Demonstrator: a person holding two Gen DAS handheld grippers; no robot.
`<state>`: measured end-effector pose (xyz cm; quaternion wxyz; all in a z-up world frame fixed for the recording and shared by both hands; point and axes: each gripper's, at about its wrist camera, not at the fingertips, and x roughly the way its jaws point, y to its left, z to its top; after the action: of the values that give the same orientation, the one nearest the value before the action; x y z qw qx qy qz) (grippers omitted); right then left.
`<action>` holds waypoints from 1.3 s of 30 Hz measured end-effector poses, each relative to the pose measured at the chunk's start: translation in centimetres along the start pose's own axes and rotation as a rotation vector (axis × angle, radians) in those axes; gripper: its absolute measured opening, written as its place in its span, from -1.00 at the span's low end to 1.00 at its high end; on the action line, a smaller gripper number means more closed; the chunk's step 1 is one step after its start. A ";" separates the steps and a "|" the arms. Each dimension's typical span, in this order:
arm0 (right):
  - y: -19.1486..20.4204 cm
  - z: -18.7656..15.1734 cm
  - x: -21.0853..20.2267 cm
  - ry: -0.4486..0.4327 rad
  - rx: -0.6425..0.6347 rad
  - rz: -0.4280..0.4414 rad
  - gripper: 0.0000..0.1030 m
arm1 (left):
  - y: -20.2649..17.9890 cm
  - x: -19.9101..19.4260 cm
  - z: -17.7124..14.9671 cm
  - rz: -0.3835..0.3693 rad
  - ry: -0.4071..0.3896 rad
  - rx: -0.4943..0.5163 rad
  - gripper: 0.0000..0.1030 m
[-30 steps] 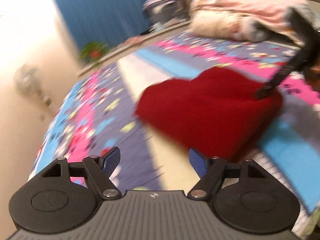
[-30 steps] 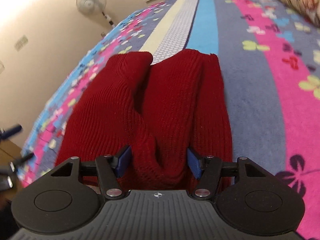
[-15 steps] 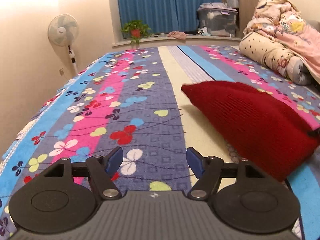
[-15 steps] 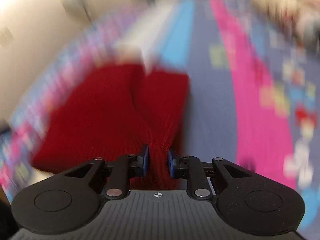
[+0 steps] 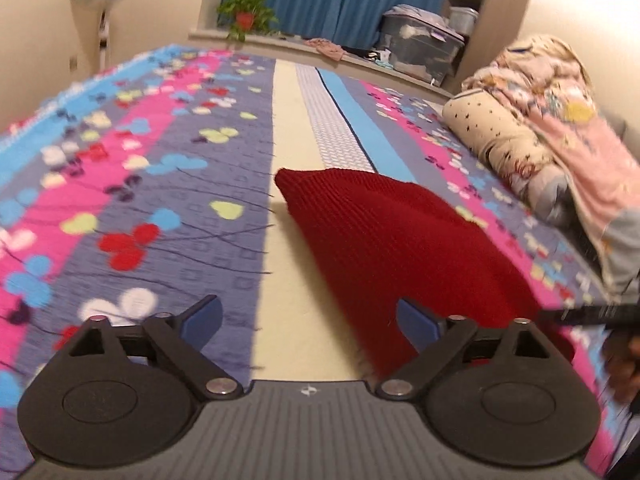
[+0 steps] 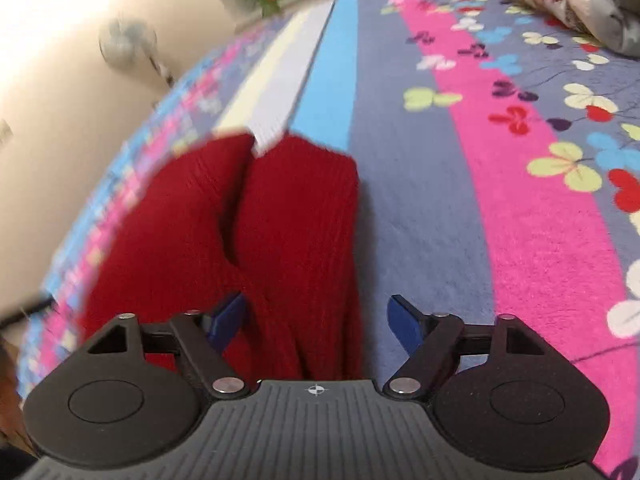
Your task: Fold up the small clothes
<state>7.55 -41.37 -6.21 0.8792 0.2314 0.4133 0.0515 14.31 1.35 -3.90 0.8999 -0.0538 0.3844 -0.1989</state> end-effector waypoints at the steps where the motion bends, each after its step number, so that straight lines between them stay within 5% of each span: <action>1: -0.2 0.0 0.4 0.007 0.003 -0.010 0.78 | -0.1 0.8 0.2 -0.016 0.010 -0.021 0.96; 15: 0.7 -0.6 2.7 0.051 0.027 0.008 0.76 | 2.0 11.9 -0.5 -0.307 0.188 -0.473 1.00; 22: 1.7 -1.1 1.5 0.009 0.017 0.067 -0.13 | 1.1 13.5 0.0 -0.346 0.188 -0.486 0.70; 27: 3.0 -1.4 0.5 -0.056 0.020 0.034 -0.29 | 0.4 11.5 0.9 -0.331 0.144 -0.450 0.20; 32: 4.4 -1.6 -0.4 -0.112 0.036 0.069 -0.35 | -0.4 7.1 2.5 -0.283 0.054 -0.323 0.15; 39: 9.6 -1.6 -2.0 -0.204 -0.070 0.293 -0.38 | 4.5 -1.8 4.3 -0.284 -0.092 -0.288 0.15</action>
<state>5.99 -32.86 -1.38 0.9072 0.2623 0.2818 0.1696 17.68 5.93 -0.78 0.8624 -0.2447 0.3558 -0.2642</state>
